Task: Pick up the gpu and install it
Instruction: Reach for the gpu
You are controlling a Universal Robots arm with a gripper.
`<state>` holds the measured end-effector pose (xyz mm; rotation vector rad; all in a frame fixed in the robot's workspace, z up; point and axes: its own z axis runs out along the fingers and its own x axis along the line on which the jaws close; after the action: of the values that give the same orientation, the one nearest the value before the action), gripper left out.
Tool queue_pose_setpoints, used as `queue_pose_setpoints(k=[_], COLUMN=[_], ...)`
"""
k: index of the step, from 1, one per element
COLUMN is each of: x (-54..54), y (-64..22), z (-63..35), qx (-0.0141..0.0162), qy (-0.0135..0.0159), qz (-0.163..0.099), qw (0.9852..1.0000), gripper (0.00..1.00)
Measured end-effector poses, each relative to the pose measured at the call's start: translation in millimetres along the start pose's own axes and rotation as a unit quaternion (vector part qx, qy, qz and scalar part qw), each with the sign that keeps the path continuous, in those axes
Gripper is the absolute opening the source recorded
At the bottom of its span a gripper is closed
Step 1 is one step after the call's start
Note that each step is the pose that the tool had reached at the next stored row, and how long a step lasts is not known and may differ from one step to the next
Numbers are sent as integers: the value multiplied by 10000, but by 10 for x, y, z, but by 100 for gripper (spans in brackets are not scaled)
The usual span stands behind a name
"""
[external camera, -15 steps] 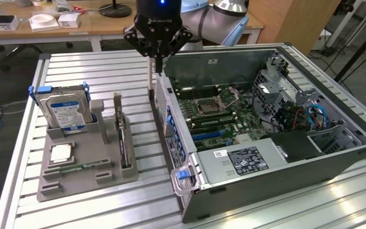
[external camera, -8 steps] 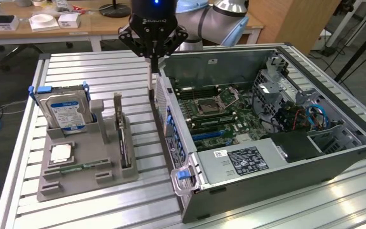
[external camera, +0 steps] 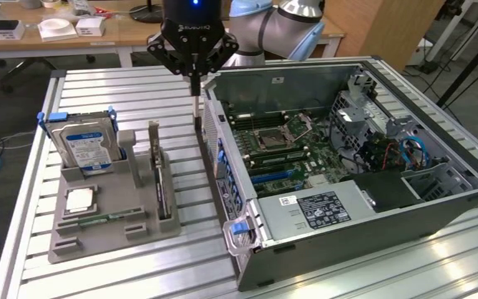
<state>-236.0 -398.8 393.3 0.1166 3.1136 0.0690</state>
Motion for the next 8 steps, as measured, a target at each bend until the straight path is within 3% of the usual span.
queue_pose_setpoints(k=[8], x=[98], y=[-7], z=[-3], qx=[0], qy=[0], qz=[0], qw=[10000], gripper=[11])
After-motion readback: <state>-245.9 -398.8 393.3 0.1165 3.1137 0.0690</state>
